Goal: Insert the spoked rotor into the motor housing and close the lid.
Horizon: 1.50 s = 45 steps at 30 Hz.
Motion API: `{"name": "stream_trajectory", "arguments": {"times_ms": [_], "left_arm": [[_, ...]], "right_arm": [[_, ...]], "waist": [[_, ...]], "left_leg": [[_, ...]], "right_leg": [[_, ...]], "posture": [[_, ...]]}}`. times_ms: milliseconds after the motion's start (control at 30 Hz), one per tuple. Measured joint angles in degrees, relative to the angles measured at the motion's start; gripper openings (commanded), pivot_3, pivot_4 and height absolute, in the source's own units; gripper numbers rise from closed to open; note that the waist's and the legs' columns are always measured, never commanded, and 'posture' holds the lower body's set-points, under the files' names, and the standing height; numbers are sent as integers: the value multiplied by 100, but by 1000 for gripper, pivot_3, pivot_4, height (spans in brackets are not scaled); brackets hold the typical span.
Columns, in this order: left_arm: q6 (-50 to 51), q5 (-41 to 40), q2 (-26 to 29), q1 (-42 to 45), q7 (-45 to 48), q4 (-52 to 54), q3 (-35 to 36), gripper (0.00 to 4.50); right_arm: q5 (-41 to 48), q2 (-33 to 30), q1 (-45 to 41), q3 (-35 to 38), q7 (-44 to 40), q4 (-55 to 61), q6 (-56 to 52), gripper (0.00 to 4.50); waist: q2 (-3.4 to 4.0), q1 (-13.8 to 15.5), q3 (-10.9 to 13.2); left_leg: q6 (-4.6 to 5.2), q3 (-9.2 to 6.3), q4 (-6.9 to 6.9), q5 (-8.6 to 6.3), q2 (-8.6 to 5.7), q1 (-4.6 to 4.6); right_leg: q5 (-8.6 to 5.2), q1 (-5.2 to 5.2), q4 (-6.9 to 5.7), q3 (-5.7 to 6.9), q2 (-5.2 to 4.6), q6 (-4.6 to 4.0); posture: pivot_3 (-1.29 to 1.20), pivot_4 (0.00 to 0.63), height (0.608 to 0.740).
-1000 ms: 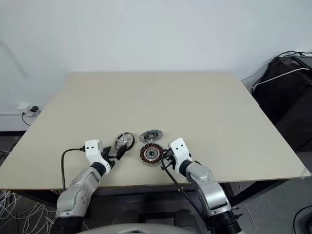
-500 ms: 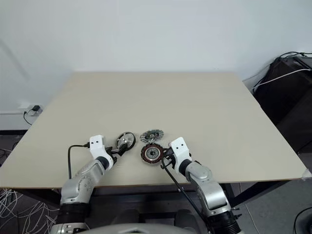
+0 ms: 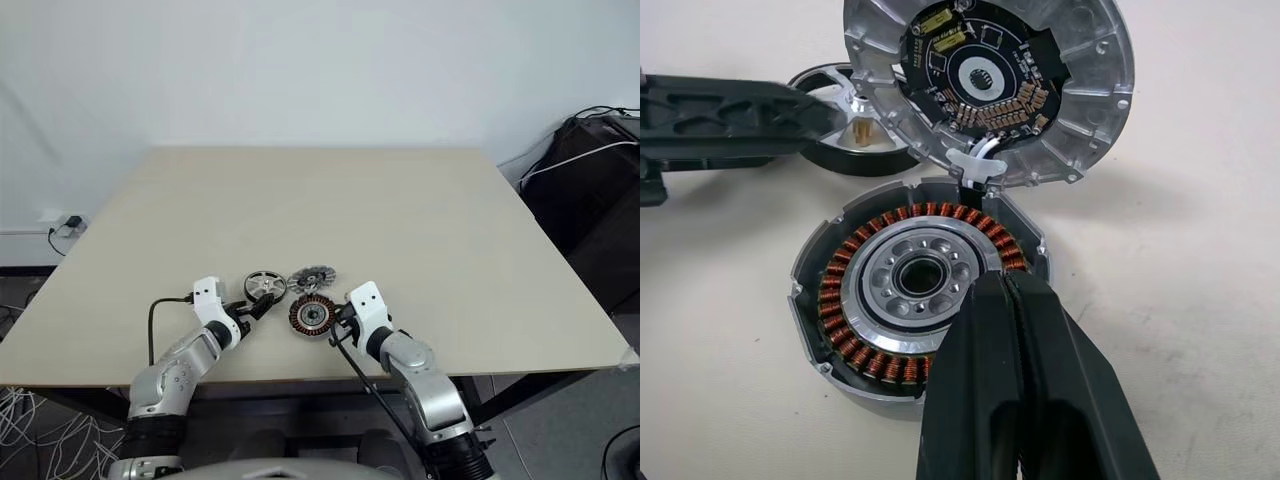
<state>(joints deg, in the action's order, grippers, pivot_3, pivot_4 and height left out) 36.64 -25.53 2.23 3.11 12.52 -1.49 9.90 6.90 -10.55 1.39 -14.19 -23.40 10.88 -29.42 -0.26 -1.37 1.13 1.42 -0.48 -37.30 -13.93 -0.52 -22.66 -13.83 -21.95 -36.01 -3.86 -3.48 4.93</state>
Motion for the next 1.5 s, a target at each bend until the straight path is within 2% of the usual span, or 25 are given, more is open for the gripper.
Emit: {"name": "stream_trajectory", "arguments": {"times_ms": [333,433,733,833,1100,1300,1500], "left_arm": [[121,-951,-638,360,-401,-416,911,4500],[149,-1334,-664,489,-626,-614,1154,3892],[42,-1794,-675,541,-911,-795,1225,1000],[34,-1981,-673,547,-904,-667,1177,534],[-194,-2538,-685,-106,-742,-179,1230,461],[-368,-3480,-697,-518,109,544,1325,461],[-37,-4238,-657,-776,806,951,894,461]], "right_arm": [[20,0,-2,0,-2,0,-8,42],[20,-2,-1,1,0,0,-15,0],[22,-7,10,2,4,44,-91,0],[22,-6,14,1,3,46,-103,0],[24,-31,64,6,1,68,-116,0],[25,-40,112,12,2,78,-117,0],[25,-83,166,26,-2,86,-117,0]], "waist": [[-18,4,10],[-18,-2,10],[-24,12,8],[-30,2,-13],[-43,-91,-19],[-60,-19,-3],[-56,-36,2]], "left_leg": [[1,-1,-1,1,-1,0],[1,-1,-2,1,-1,4],[1,-2,-5,1,-3,2],[-10,-1,-5,-5,-2,10],[-26,-1,-1,-14,1,4],[-26,-2,-2,-16,4,-7],[-23,0,-2,-18,1,-6]], "right_leg": [[0,1,0,1,2,1],[0,4,0,1,3,2],[1,7,1,0,3,2],[1,12,1,1,3,2],[0,1,1,-3,4,-1],[-1,-1,7,-1,-7,-3],[-2,-1,10,-2,-3,-3]], "posture": [[0,0,740],[0,0,740],[0,0,740],[0,0,740],[0,0,740],[0,0,740],[0,0,740]]}}
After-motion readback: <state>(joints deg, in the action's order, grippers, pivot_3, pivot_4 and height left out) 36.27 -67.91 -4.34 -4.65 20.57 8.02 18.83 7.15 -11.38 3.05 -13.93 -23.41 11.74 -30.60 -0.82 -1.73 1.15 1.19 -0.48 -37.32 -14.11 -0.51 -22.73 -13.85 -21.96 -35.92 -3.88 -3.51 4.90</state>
